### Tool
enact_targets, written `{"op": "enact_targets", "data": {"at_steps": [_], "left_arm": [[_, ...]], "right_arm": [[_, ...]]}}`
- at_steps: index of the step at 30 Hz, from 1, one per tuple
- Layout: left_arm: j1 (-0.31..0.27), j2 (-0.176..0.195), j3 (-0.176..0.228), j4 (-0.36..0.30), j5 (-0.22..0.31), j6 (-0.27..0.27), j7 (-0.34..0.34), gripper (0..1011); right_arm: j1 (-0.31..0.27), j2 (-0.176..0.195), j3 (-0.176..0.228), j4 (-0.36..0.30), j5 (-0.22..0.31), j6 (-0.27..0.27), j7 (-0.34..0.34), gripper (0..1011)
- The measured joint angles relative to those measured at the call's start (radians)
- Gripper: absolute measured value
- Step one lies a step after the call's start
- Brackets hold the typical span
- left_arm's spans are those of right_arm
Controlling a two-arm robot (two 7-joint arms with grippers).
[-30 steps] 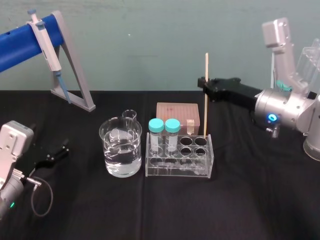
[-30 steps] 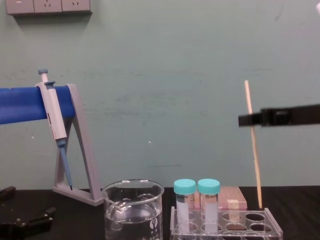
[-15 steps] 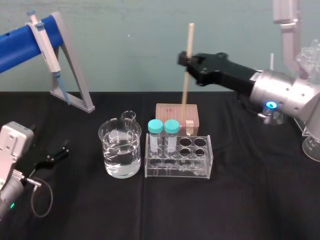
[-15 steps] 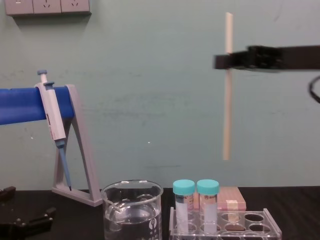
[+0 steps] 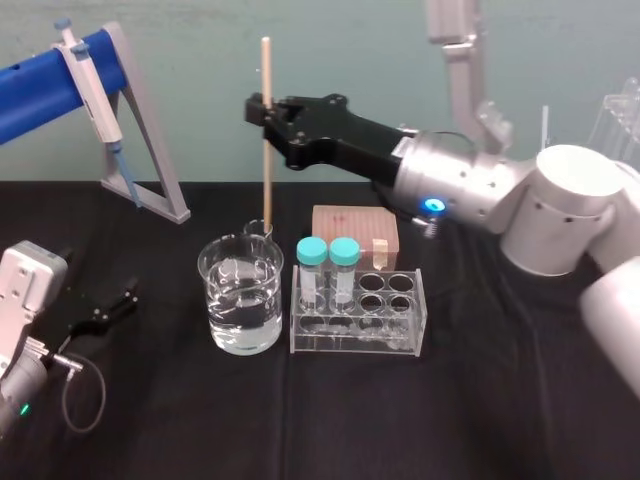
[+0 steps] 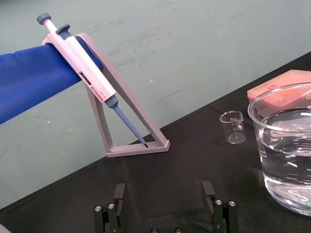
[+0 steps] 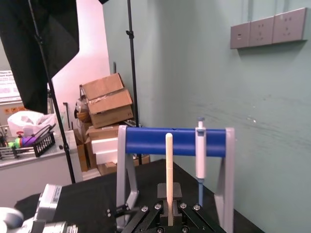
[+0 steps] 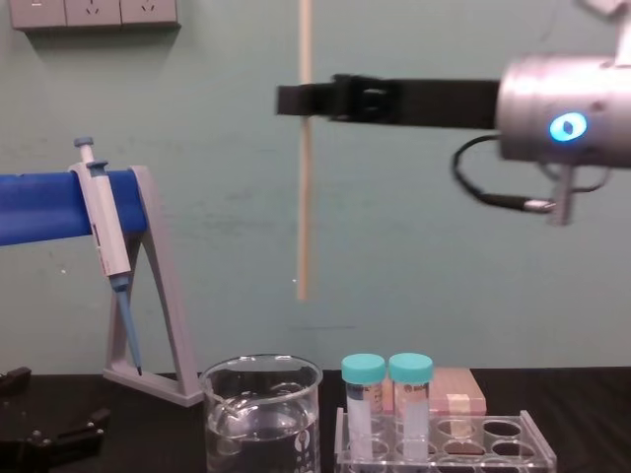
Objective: Hold the thermometer with one hand and immerse one end into the beaker, then reinsert it into the test tube rack.
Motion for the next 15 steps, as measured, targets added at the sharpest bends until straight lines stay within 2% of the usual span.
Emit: {"op": "enact_targets", "data": {"at_steps": [7,8,11,15], "left_arm": [[0.000,0.000,0.000,0.000,0.000,0.000,0.000,1004],[0.000,0.000,0.000,0.000,0.000,0.000,0.000,1004],[0.000,0.000,0.000,0.000,0.000,0.000,0.000,1004],[0.000,0.000,0.000,0.000,0.000,0.000,0.000,1004]], "right_arm": [[0.020,-0.073,-0.055,0.127,-0.026,-0.113,-0.018,47],[0.020,-0.073,-0.055,0.127,-0.026,-0.113,-0.018,47],[0.021,-0.100,-0.071,0.193,-0.048,-0.166,-0.024,47],[0.019,-0.119,-0.078,0.250,-0.068,-0.202,-0.028,47]]}}
